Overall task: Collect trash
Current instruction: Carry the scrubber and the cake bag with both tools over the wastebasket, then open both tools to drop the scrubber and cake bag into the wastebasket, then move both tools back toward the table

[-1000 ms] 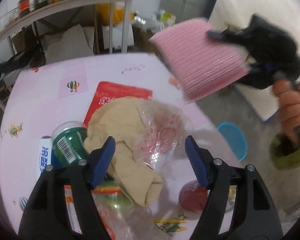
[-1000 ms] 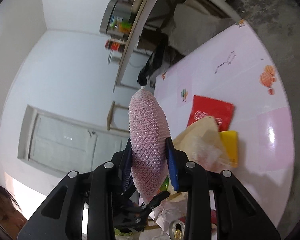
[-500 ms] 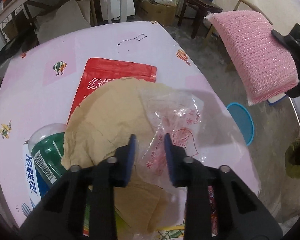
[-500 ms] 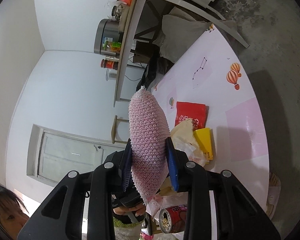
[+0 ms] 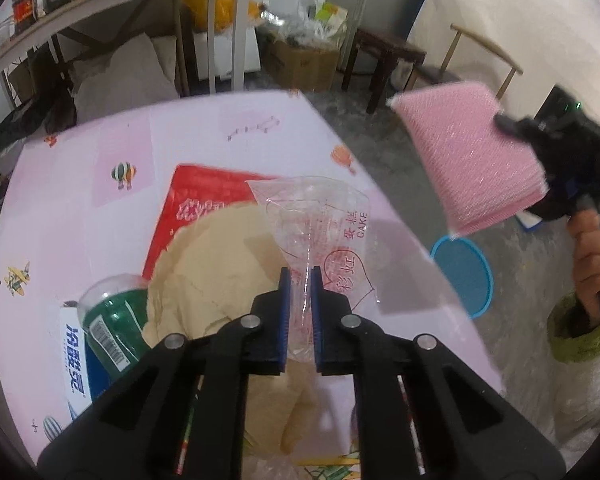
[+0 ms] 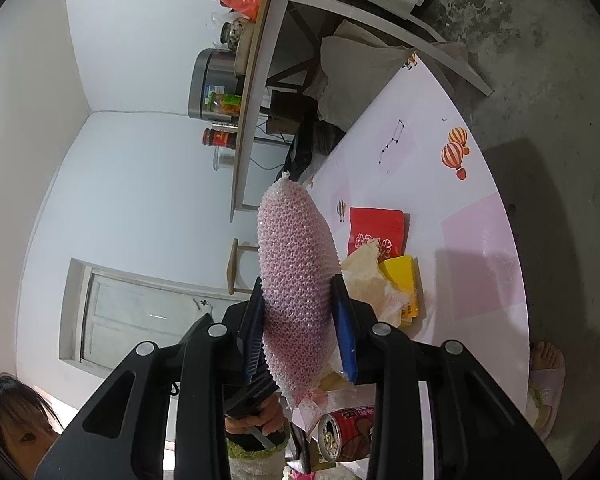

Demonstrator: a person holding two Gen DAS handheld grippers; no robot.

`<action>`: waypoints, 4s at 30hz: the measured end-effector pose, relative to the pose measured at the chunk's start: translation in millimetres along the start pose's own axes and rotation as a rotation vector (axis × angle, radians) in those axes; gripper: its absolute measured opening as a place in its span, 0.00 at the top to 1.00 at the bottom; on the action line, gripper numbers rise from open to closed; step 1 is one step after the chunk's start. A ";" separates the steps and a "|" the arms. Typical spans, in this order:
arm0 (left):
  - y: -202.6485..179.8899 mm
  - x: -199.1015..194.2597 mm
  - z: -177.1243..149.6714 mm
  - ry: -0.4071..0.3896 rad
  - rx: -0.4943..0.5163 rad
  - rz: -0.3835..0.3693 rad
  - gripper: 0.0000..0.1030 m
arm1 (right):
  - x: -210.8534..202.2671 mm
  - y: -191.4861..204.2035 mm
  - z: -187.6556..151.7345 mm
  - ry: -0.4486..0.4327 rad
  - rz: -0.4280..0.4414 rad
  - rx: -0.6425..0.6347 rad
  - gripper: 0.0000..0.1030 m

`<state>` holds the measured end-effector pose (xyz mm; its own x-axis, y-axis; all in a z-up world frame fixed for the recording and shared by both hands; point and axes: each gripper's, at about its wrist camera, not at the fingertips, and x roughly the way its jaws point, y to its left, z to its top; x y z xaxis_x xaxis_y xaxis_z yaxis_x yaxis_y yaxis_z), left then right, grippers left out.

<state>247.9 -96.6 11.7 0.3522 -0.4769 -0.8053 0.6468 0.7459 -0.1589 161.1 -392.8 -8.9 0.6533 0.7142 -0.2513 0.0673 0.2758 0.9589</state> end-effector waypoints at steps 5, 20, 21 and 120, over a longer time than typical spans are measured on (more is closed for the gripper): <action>-2.3 -23.8 6.1 -0.079 -0.019 -0.004 0.92 | -10.7 3.4 -3.7 -0.022 0.015 -0.007 0.69; -55.7 -82.4 37.2 -0.301 -0.081 -0.077 0.92 | -72.4 7.5 -17.9 -0.113 0.015 0.000 0.69; -62.0 -84.2 38.2 -0.311 -0.077 -0.086 0.92 | -80.5 7.0 -20.3 -0.128 0.010 0.004 0.69; -18.9 -141.4 -188.4 -0.345 -0.132 0.122 0.21 | 11.8 76.2 -191.5 -0.091 -0.523 -0.619 0.16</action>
<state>58.4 44.4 20.9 0.6425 -0.4927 -0.5868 0.5014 0.8495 -0.1642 29.5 -240.1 35.9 0.7136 0.3464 -0.6089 -0.0309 0.8839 0.4666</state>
